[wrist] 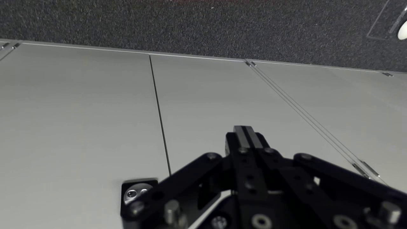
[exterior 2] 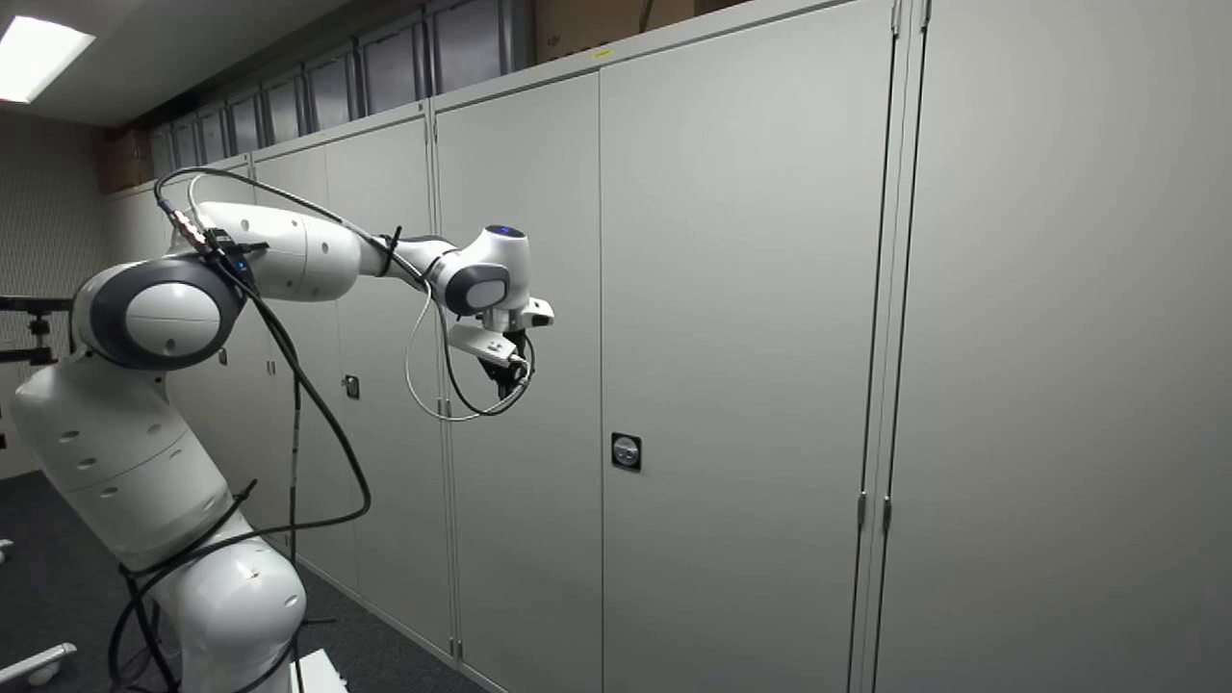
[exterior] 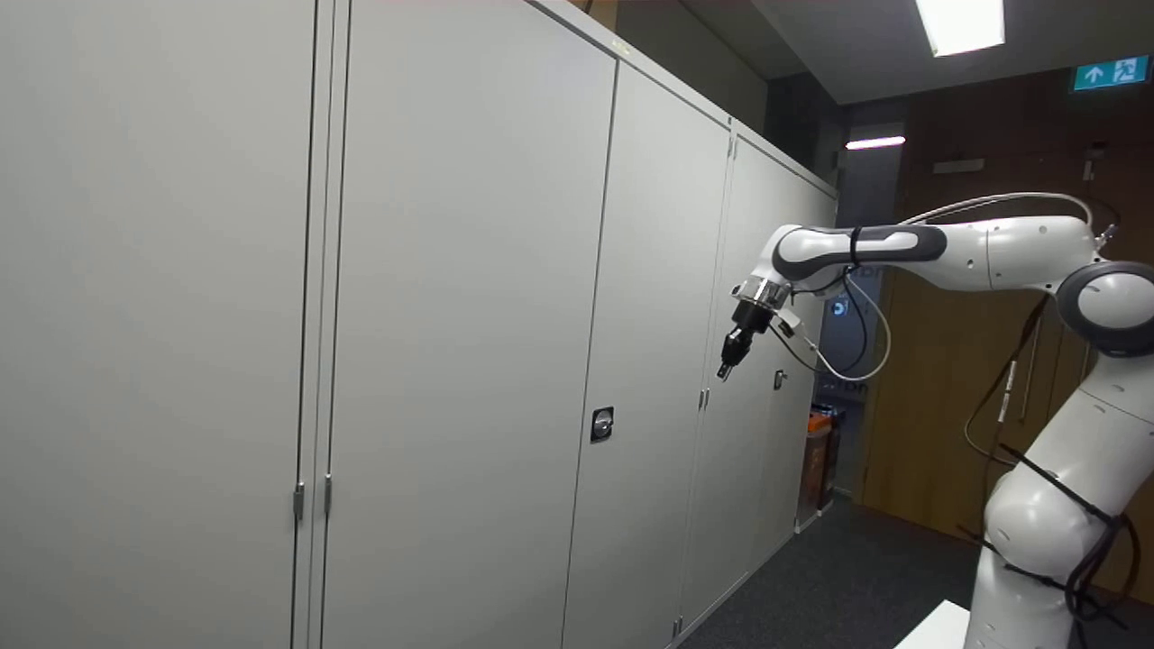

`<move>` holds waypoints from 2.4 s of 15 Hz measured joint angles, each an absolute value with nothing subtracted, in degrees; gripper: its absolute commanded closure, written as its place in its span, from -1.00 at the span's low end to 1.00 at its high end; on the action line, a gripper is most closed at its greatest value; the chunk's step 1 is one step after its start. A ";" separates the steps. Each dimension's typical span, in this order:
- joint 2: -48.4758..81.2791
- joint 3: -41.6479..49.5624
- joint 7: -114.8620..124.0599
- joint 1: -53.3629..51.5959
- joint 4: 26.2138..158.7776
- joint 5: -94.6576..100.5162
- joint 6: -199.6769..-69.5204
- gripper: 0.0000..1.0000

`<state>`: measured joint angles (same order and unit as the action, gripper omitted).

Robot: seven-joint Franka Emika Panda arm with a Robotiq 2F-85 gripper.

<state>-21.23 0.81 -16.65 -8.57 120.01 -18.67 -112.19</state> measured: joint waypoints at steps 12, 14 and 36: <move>-28.41 0.81 -11.33 -5.10 130.32 -10.46 -111.37 1.00; -28.74 0.81 -10.21 -4.64 130.45 -8.36 -110.39 1.00; -28.96 0.81 -8.77 -4.26 128.90 1.23 -109.59 -1.00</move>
<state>-28.96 0.81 -8.77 -4.26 128.90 1.23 -109.59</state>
